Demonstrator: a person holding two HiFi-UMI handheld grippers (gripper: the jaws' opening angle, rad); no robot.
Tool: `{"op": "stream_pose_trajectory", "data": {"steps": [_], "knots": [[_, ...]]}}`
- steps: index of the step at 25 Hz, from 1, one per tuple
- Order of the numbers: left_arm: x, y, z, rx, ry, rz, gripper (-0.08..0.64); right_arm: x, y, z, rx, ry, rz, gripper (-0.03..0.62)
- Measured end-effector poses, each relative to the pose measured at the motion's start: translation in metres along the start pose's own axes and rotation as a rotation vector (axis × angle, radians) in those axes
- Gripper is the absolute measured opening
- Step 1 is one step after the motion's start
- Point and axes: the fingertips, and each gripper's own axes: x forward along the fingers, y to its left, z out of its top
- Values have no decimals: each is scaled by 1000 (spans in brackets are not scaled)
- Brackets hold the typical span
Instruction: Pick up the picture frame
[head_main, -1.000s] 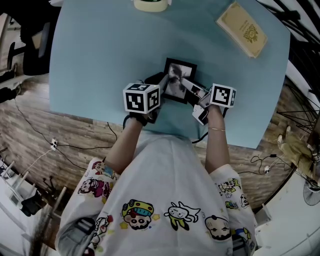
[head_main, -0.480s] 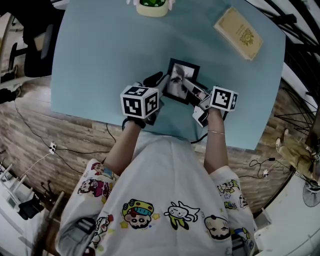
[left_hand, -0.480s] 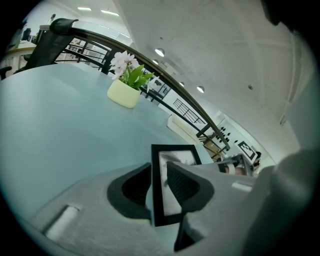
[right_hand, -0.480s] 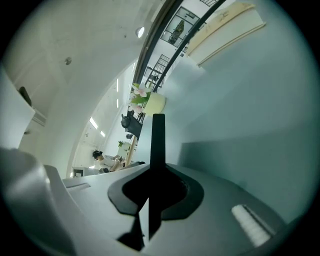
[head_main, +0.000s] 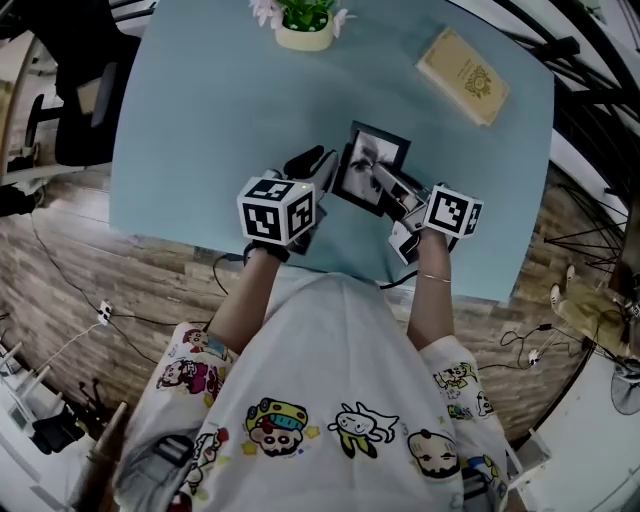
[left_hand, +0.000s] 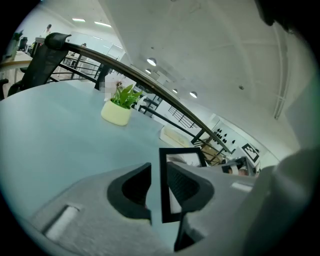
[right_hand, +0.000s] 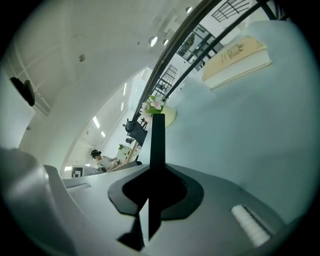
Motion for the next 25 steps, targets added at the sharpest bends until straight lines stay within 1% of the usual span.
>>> {"op": "stream_pose_trajectory", "data": {"steps": [4, 10, 16, 25], "knots": [[-11, -12, 9, 26, -36, -10, 97, -13, 17, 6, -55, -43, -8, 38], [-31, -31, 20, 87, -83, -17, 97, -40, 39, 21, -160, -134, -52, 38], [-49, -44, 29, 130, -130, -23, 97, -60, 60, 27, -244, -206, -88, 38], [-72, -65, 44, 258, -181, 0, 91, -95, 86, 30, -443, -284, -175, 38]]}}
